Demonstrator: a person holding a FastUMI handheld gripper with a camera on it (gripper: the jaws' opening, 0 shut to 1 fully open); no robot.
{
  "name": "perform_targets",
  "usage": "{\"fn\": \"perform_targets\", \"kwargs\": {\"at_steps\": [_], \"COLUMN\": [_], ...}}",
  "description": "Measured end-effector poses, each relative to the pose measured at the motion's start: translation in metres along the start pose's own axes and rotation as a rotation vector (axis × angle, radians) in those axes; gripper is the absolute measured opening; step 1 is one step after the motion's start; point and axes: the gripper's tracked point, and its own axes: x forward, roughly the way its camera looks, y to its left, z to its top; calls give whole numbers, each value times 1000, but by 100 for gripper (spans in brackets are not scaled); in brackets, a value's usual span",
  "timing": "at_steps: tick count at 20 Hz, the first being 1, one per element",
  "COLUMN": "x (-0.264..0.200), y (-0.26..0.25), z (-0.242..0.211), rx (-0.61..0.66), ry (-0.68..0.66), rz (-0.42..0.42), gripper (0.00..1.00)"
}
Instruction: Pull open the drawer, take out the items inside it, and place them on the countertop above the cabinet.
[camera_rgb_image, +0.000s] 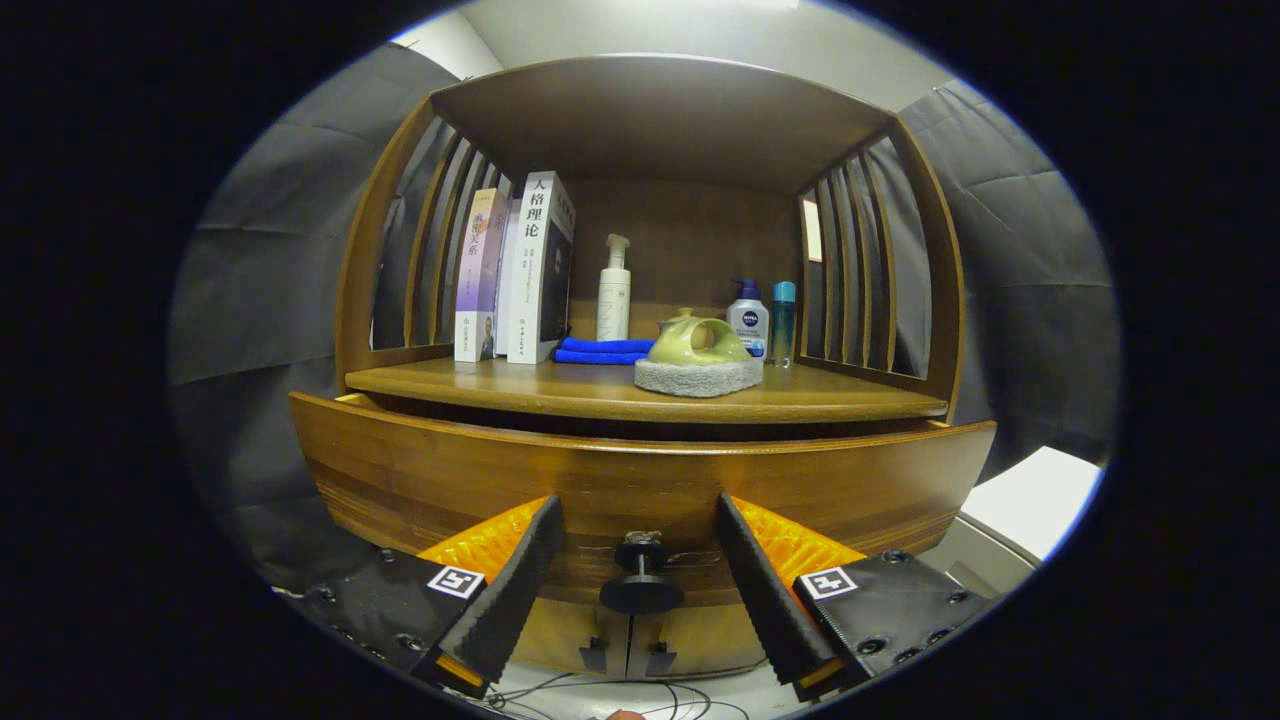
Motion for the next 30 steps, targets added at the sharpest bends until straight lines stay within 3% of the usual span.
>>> {"fn": "perform_targets", "kwargs": {"at_steps": [19,24,30], "x": [46,24,-32], "y": [0,2,3], "z": [5,9,71], "rx": [9,-9,-29], "ry": [0,9,-41], "rz": [4,19,40], "gripper": [97,98,98]}}
